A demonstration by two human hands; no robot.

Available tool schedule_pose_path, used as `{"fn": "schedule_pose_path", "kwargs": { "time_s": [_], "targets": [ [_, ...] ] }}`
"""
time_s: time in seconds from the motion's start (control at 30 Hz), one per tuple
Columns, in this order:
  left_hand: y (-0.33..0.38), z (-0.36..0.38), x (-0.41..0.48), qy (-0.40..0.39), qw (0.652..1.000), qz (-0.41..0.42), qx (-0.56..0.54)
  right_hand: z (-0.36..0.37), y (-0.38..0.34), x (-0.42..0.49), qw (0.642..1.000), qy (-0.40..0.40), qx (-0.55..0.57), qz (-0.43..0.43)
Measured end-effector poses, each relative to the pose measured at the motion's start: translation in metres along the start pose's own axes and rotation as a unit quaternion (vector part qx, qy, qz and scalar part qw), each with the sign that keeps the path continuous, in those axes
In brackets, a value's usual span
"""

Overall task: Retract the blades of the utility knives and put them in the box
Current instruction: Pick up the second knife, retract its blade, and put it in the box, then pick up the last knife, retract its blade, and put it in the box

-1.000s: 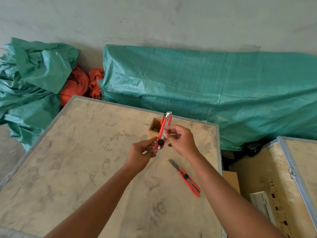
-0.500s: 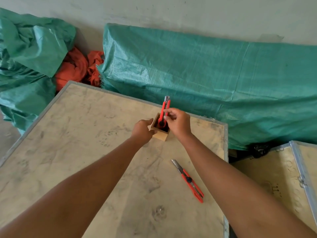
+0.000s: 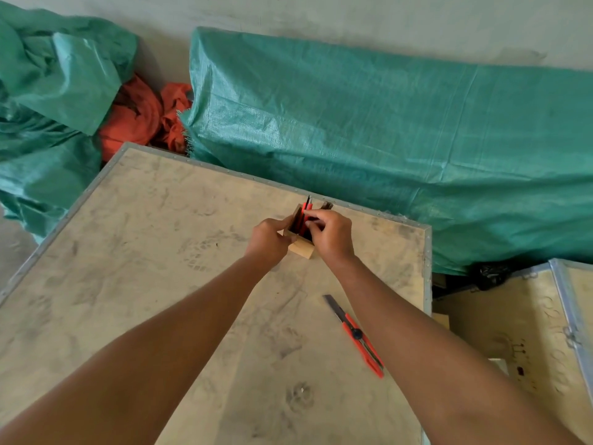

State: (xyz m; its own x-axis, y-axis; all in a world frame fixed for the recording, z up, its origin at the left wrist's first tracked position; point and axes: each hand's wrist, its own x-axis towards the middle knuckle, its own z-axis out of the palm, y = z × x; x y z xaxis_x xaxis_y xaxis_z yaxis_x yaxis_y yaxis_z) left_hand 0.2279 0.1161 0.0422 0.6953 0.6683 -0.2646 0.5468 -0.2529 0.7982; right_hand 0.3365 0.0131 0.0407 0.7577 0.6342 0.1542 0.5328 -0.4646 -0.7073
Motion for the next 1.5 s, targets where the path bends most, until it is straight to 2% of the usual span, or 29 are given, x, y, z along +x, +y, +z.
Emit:
{"fn": "schedule_pose_path", "kwargs": {
  "time_s": [0.33,0.57,0.7,0.93,1.2,1.5],
  "targets": [
    [0.011,-0.001,-0.012,0.0,1.0,0.001,0.028,-0.033,0.001,-0.028,0.999,0.029,0.026,-0.004],
    [0.02,0.02,-0.074,0.09,0.992,0.083,0.007,-0.081,0.036,-0.091,0.998,0.029,0.038,0.042],
    [0.015,0.051,-0.105,0.054,0.996,0.07,-0.03,-0.091,0.055,-0.119,0.992,-0.01,0.061,0.108],
    [-0.015,0.117,-0.125,-0.013,0.997,0.044,0.056,-0.084,0.101,-0.181,0.964,-0.144,0.031,0.221],
    [-0.03,0.15,-0.097,-0.074,0.98,0.022,0.183,-0.079,0.112,-0.197,0.967,-0.189,0.013,0.172],
    [-0.038,0.14,-0.099,-0.053,0.986,0.052,0.151,-0.081,0.103,-0.198,0.959,-0.214,0.047,0.179]
  ]
}}
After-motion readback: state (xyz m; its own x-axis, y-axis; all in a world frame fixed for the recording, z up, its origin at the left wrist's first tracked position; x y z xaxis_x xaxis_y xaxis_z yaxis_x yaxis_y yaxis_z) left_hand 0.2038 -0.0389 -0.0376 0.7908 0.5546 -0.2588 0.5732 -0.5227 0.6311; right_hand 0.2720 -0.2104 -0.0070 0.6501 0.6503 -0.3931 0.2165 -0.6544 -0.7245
